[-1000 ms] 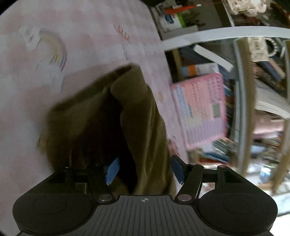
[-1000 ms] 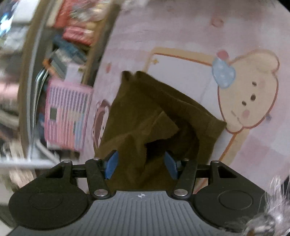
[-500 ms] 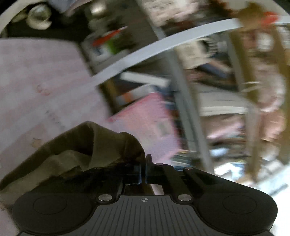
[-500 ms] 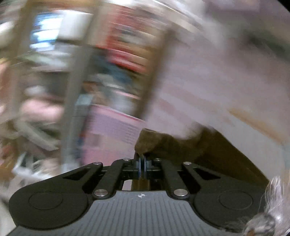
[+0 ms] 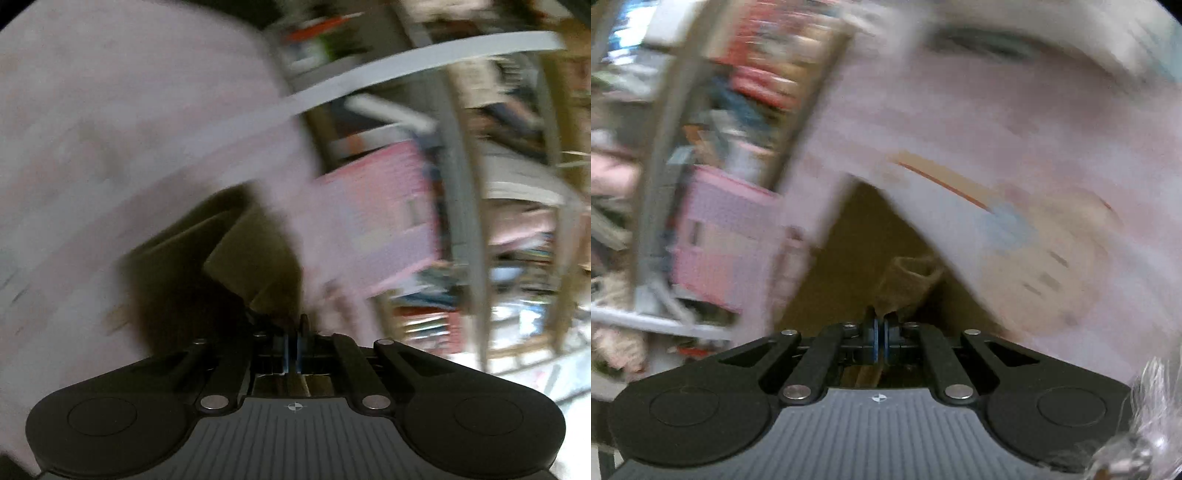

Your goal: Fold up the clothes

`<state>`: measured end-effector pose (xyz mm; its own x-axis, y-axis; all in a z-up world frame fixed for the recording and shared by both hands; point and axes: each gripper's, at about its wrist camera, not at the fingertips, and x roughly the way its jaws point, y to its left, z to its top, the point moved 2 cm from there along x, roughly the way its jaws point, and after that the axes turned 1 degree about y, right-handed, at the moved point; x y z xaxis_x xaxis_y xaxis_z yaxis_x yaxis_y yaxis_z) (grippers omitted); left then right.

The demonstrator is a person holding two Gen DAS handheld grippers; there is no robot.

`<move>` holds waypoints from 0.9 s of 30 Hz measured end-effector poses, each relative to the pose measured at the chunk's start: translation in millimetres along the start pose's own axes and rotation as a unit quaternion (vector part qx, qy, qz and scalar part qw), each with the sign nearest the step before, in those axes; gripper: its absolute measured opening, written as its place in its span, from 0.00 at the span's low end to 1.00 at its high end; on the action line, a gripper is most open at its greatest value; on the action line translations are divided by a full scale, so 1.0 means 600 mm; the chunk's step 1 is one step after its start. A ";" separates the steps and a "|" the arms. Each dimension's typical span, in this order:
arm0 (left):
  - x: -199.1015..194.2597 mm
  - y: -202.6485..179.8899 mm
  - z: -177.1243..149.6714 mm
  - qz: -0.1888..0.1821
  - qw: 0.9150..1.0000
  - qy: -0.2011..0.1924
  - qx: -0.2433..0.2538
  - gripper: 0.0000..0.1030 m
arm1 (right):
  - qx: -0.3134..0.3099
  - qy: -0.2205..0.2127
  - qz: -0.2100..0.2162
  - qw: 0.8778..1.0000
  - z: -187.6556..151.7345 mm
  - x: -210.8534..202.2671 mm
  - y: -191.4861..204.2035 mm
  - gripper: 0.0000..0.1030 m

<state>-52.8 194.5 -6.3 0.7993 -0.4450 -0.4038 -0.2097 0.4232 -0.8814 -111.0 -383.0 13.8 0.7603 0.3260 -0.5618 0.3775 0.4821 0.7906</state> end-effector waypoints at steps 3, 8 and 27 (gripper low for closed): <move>-0.024 -0.029 0.002 -0.026 0.999 -0.014 0.022 0.02 | -0.061 -0.040 0.052 0.996 0.016 -0.047 0.063 0.03; -0.008 0.059 -0.037 0.062 0.998 0.025 0.003 0.02 | -0.070 -0.021 -0.020 0.997 -0.025 -0.049 0.001 0.03; -0.044 0.106 -0.041 0.119 0.992 -0.023 -0.048 0.54 | -0.240 0.019 -0.218 0.946 -0.109 0.029 -0.043 0.28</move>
<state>-101.0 214.1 -57.8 0.7448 -0.3050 -0.5935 -0.4459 0.4342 -0.7827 -142.3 -336.8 -32.2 0.5651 0.0361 -0.8242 0.3600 0.8881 0.2857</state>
